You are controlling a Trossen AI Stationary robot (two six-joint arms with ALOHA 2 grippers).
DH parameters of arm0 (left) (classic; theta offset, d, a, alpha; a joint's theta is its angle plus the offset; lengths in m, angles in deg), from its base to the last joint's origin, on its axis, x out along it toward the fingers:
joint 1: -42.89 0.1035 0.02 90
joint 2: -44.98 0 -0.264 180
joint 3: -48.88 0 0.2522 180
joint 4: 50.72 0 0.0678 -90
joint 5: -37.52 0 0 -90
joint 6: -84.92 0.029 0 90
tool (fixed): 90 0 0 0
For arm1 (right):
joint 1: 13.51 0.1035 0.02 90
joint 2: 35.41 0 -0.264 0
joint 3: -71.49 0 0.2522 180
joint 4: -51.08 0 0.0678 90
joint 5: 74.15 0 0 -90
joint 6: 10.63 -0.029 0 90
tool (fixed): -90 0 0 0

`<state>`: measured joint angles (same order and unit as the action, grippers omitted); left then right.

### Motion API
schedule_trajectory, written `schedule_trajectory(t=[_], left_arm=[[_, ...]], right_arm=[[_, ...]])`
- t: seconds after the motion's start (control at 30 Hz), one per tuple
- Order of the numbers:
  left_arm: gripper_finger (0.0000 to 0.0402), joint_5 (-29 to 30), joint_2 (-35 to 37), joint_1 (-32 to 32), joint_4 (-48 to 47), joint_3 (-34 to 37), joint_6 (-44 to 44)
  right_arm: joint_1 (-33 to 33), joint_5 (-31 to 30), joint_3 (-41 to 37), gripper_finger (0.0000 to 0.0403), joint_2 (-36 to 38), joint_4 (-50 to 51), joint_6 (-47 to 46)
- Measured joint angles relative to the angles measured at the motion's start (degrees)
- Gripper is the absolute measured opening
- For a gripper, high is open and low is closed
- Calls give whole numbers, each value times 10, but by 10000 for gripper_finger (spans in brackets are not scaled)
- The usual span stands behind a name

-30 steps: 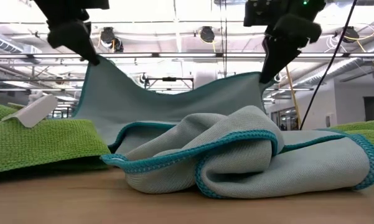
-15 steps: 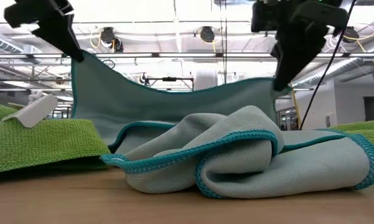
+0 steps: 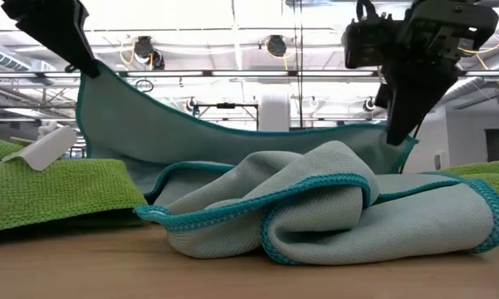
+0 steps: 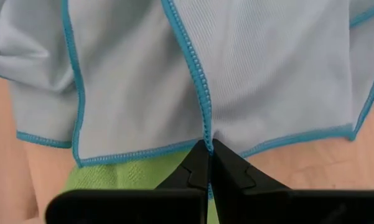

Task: Fold microfiber towels
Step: Fold the top right blue microfiber towel

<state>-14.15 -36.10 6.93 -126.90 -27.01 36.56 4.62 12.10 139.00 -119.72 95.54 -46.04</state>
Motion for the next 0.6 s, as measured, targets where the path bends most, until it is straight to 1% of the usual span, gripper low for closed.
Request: schedule_trajectory(t=[0.13,0.3,0.5,0.6], left_arm=[[6,-4,0,-6,7,0,-2],[23,-4,0,-6,12,11,-12],[7,-17,-1,-6,28,53,-25],[10,-24,-1,-6,28,62,-35]], right_arm=[[1,17,-9,0,0,-29,-18],[7,53,-24,0,0,-82,-32],[25,56,-35,0,0,-86,-67],[36,56,-36,0,0,-106,-79]])
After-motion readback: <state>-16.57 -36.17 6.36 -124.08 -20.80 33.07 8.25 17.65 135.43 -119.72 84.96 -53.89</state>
